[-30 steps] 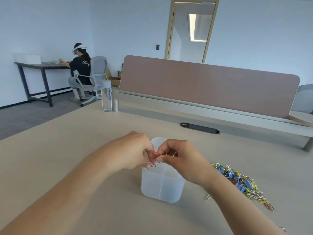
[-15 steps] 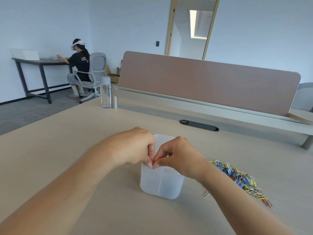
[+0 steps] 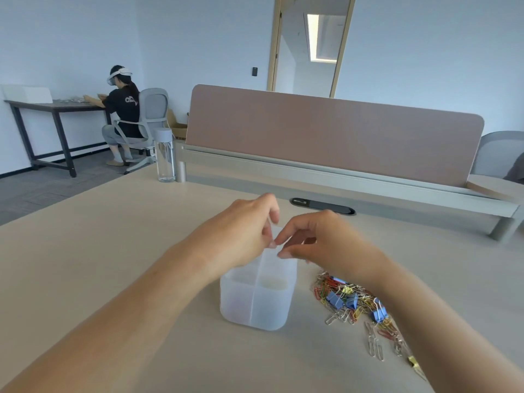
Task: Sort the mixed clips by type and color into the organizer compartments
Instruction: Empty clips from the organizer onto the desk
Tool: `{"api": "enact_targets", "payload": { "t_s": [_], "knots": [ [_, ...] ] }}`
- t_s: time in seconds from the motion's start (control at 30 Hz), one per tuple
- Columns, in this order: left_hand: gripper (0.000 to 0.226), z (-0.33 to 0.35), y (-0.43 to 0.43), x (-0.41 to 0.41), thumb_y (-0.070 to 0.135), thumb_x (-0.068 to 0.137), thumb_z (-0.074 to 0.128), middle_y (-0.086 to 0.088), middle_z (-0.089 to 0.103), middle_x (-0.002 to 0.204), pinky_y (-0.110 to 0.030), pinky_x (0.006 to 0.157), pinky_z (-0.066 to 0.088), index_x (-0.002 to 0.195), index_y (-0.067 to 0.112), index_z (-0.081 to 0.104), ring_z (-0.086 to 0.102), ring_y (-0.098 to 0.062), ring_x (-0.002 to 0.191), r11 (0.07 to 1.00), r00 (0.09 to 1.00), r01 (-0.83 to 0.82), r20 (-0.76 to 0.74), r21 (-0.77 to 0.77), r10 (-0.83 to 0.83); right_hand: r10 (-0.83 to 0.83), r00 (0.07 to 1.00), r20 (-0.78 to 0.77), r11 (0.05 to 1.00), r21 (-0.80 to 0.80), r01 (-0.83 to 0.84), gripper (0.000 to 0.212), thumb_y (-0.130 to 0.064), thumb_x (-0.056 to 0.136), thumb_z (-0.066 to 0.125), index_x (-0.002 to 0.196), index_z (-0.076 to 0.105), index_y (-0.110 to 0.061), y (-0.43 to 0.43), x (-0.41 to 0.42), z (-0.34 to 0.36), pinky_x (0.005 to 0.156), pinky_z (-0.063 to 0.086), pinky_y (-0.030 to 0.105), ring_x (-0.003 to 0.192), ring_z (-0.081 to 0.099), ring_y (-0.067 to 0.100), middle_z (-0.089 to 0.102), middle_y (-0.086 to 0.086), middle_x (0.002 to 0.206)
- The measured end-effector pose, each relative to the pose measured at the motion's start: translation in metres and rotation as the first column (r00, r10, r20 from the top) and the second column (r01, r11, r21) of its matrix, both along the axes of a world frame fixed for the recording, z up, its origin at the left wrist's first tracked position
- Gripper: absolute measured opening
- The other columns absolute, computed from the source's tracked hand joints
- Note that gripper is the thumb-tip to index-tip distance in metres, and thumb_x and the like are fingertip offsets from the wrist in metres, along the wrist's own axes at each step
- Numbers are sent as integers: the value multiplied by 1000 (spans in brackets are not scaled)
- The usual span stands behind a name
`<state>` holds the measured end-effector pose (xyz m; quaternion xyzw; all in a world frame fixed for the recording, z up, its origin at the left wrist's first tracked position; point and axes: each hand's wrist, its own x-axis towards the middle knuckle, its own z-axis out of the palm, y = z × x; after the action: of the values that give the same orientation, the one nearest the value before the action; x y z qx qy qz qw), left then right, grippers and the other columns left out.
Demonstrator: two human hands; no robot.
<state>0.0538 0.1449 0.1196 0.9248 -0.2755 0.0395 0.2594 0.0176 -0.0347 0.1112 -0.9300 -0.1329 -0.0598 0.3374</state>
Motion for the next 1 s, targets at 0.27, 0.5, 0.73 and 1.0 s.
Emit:
{"api": "enact_targets", "payload": {
  "t_s": [0.27,0.5,0.73,1.0],
  "knots": [
    [30,-26,-78,-35,10,91,60,8,58,98,-38,74,53,107,26,40,59,-13,86,974,978,207,5,-87,-208,-144,989,8,989,-36,145,12,-22,80,77,74,73,-32,-76,-42,-9,63,49,29,69,60,19,70,-17,72],
    [25,-71,-114,-48,26,89,68,3,49,112,-24,70,31,102,19,47,50,-15,94,961,966,258,-16,100,-257,-209,975,-76,978,-43,206,14,-22,80,77,76,74,-35,-116,-78,-63,66,46,34,70,55,24,69,-17,76],
    [32,-86,-108,-50,34,90,64,0,51,115,-30,87,42,111,13,51,52,-20,105,948,981,188,-89,256,-171,-127,990,64,982,-135,135,14,-19,82,75,80,75,-33,-120,-84,-86,81,28,5,85,53,-9,66,-21,77],
    [11,-94,-108,-42,20,92,61,7,53,100,-15,59,32,102,19,62,52,-12,89,965,980,176,-124,196,-153,-196,980,38,939,-281,199,15,-34,85,72,94,70,-45,-131,-80,-93,97,23,25,101,45,-2,60,-18,94]
  ]
}}
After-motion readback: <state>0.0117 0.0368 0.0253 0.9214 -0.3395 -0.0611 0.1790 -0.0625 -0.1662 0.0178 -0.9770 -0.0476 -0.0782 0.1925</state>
